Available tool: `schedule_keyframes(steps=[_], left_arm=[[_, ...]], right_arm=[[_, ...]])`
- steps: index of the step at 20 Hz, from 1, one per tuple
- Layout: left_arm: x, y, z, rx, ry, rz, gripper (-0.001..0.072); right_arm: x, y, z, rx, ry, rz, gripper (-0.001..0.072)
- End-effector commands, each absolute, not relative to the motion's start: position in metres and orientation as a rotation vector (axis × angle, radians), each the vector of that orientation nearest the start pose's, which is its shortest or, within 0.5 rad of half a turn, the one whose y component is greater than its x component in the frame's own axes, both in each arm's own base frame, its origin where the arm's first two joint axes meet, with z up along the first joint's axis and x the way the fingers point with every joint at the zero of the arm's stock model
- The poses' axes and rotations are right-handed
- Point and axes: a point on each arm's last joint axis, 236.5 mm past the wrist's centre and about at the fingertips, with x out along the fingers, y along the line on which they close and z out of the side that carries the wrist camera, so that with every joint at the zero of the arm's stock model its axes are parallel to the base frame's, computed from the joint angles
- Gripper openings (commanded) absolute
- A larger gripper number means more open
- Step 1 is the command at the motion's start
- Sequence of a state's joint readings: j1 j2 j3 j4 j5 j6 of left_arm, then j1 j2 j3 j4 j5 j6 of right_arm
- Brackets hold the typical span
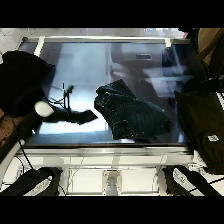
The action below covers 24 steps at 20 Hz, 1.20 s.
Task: Fold the clothes and pants, and hang the long-sleeved shirts on hangers.
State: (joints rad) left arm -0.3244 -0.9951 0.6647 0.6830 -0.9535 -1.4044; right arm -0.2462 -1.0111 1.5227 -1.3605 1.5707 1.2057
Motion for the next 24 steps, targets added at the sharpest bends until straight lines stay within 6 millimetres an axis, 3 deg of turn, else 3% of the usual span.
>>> schedule_keyframes(steps=[1,2,4,5,7,12,15,17,19,22,23,24], left_arm=[[0.191,-0.269,-0.029,-0.525,1.366,-0.696,0.0390],[0.196,-0.280,-0.032,-0.514,1.321,-0.692,0.0419],[0.207,-0.294,-0.042,-0.589,1.299,-0.609,0.0654],[0.207,-0.295,-0.048,-0.618,1.327,-0.576,0.0718],[0.207,-0.297,-0.060,-0.668,1.367,-0.535,0.0718],[0.202,-0.335,-0.071,-0.888,1.440,-0.549,0.0712],[0.213,-0.343,-0.078,-0.973,1.428,-0.528,0.0709],[0.220,-0.346,-0.083,-1.006,1.407,-0.512,0.0702],[0.214,-0.350,-0.094,-1.020,1.442,-0.486,0.0702],[0.217,-0.370,-0.095,-1.025,1.421,-0.511,0.0700],[0.224,-0.379,-0.093,-1.040,1.399,-0.518,0.0683],[0.233,-0.388,-0.088,-1.062,1.379,-0.530,0.0547]], right_arm=[[0.333,-0.014,0.210,-0.023,0.966,0.205,0.0310],[0.333,-0.011,0.210,-0.015,0.963,0.219,0.0310],[0.330,-0.005,0.210,-0.003,0.972,0.243,0.0310],[0.327,-0.004,0.209,-0.002,0.986,0.248,0.0310],[0.324,-0.004,0.207,-0.004,0.998,0.251,0.0310],[0.324,-0.003,0.207,-0.003,0.998,0.252,0.0310],[0.321,-0.003,0.206,-0.002,1.009,0.256,0.0310],[0.321,-0.003,0.206,-0.002,1.009,0.256,0.0310],[0.321,-0.003,0.206,-0.002,1.008,0.255,0.0310],[0.321,-0.002,0.206,-0.002,1.008,0.257,0.0310],[0.321,-0.002,0.206,-0.001,1.008,0.259,0.0310],[0.321,-0.001,0.206,0.001,1.008,0.262,0.0310]])
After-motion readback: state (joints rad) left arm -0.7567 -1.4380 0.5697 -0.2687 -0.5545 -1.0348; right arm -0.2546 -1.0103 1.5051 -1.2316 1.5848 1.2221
